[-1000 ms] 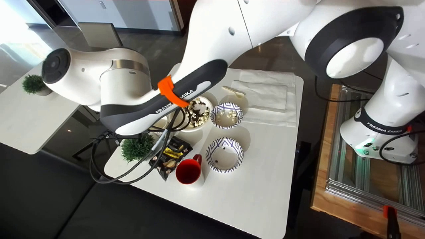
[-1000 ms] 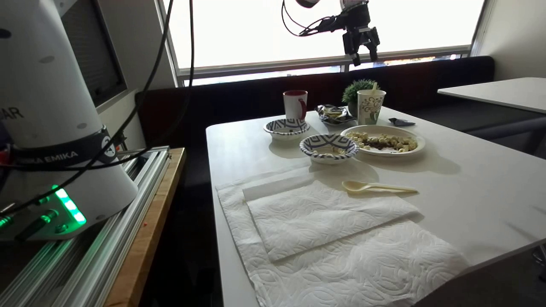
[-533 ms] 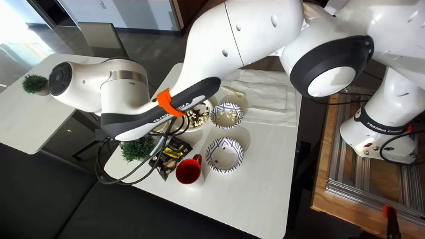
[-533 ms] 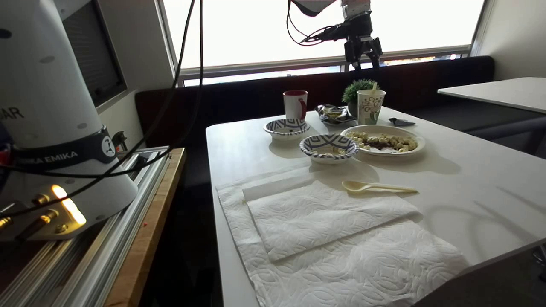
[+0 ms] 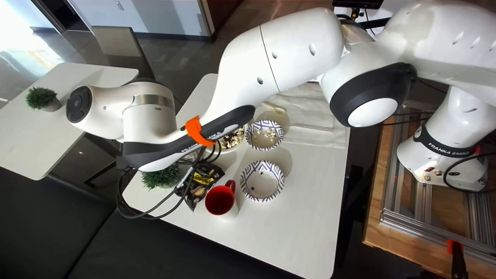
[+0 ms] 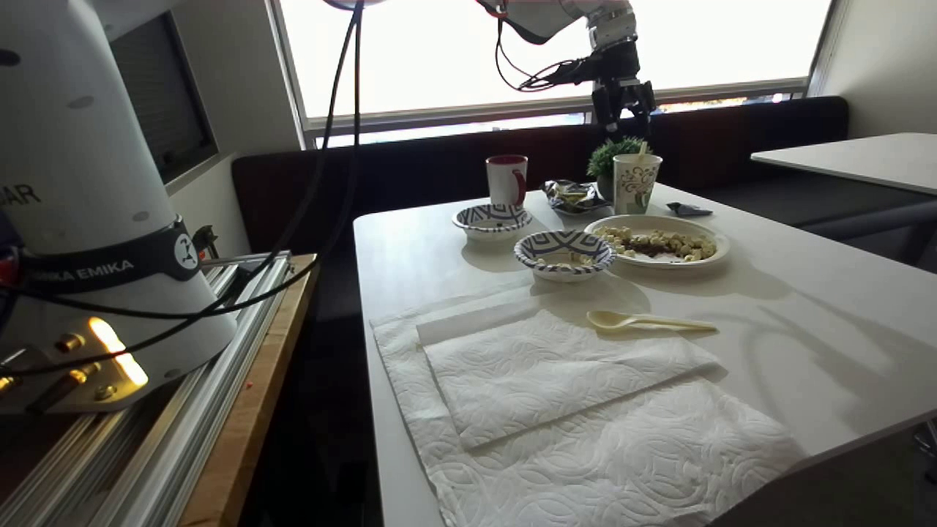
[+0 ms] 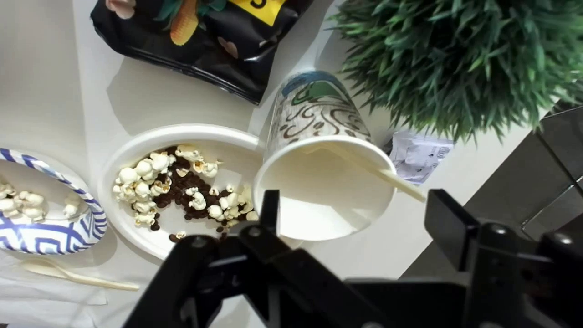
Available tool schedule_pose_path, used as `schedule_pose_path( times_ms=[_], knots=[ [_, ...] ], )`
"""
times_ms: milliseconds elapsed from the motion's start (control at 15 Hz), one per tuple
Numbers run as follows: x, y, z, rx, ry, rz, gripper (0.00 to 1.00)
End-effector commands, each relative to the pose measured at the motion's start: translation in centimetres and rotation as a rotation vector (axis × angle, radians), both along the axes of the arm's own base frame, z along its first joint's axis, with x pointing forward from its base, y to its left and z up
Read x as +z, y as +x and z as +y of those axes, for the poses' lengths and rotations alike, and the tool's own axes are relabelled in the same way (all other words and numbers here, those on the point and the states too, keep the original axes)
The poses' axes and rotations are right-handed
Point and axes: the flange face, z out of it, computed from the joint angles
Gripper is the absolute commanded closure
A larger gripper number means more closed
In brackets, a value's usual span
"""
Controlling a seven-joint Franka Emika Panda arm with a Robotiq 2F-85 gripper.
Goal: Place the fork next to the spoon
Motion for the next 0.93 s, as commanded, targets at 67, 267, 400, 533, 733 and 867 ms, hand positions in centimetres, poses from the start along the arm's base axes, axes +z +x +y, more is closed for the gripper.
schedule_pose_path(
  times_ms=[67,267,400,533,733,867],
  knots=[
    [-0.69,0.59,0.43,-0.013,0.027,-0.037,0.25],
    [-0.58,0.73,0.6,-0.008,0.039,-0.048,0.23],
    [-0.22,0.88,0.79,0.003,0.053,-0.062,0.21],
    [0.02,1.05,0.91,0.011,0.061,-0.079,0.19],
    [-0.3,1.23,0.62,0.01,0.056,-0.082,0.24],
    [-0.72,1.33,0.4,0.007,0.055,-0.079,0.23]
  ],
)
